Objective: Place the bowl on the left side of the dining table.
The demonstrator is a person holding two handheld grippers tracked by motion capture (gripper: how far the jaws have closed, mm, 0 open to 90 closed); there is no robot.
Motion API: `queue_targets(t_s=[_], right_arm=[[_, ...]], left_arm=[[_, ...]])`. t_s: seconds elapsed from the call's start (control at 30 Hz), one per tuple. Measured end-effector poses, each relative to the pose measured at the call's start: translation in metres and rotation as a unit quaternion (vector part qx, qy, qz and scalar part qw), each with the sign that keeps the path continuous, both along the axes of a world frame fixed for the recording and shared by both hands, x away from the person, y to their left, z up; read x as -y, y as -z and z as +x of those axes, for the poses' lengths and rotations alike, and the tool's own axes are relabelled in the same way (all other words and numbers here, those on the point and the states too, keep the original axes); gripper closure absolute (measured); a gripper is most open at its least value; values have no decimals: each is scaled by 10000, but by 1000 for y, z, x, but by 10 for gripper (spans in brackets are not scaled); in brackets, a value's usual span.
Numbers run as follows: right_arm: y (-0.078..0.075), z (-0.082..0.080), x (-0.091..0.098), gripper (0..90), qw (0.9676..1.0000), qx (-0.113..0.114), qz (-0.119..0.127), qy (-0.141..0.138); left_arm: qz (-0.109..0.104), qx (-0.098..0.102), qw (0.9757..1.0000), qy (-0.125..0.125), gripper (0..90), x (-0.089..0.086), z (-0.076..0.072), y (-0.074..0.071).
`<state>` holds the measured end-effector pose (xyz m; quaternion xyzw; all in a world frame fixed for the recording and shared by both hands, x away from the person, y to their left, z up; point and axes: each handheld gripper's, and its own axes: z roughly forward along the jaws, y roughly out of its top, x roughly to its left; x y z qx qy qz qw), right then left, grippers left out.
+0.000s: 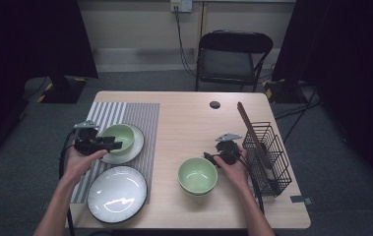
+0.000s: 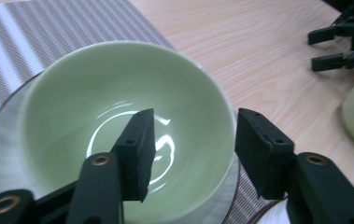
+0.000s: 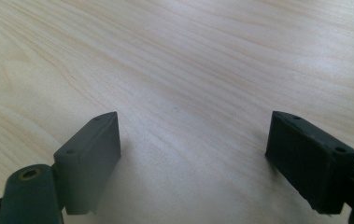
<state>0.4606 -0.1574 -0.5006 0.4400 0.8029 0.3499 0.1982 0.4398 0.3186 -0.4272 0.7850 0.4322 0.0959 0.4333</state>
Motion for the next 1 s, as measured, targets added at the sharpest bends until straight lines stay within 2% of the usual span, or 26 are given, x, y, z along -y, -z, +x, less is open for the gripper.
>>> queue_targets(t_s=[0.03, 0.1, 0.2, 0.27, 0.33, 0.4, 0.53, 0.7, 0.77, 0.8, 0.83, 0.9, 0.93, 1.0], right_arm=[[0, 0, 0, 174, 10000, 0, 0, 0], [0, 0, 0, 173, 10000, 0, 0, 0], [0, 0, 0, 174, 10000, 0, 0, 0], [0, 0, 0, 173, 10000, -1, 0, 0], [0, 0, 0, 173, 10000, -1, 0, 1], [0, 0, 0, 173, 10000, -1, 0, 0], [0, 0, 0, 173, 10000, 0, 0, 0], [0, 0, 0, 174, 10000, -1, 0, 0], [0, 0, 0, 173, 10000, -1, -1, 0], [0, 0, 0, 173, 10000, -2, 0, 1], [0, 0, 0, 173, 10000, -3, 0, 1], [0, 0, 0, 174, 10000, -13, 1, 6], [-1, 1, 0, 178, 10000, -42, -9, -16], [-2, 2, 0, 188, 10000, -80, -24, -22]], left_arm=[[4, -12, 10000, -22, 448, -3, -2, -1], [-35, 90, 9999, -117, 425, -8, -8, -3], [-36, 167, 9998, -133, 395, -15, -14, -5], [35, 261, 9994, -234, 381, -23, -23, -4], [52, 259, 9991, -329, 366, -28, -27, -3], [0, 269, 9991, -320, 362, -31, -28, -1], [101, 283, 9988, -395, 356, -33, -34, 4], [276, 304, 9978, -526, 330, -46, -47, 12], [325, 288, 9975, -553, 304, -48, -49, 14], [461, 285, 9964, -658, 301, -53, -53, 20], [513, 197, 9960, -707, 288, -56, -54, 24], [537, 156, 9955, -761, 245, -57, -55, 26], [537, 180, 9951, -810, 245, -59, -59, 31], [588, 93, 9949, -810, 244, -61, -61, 37]])
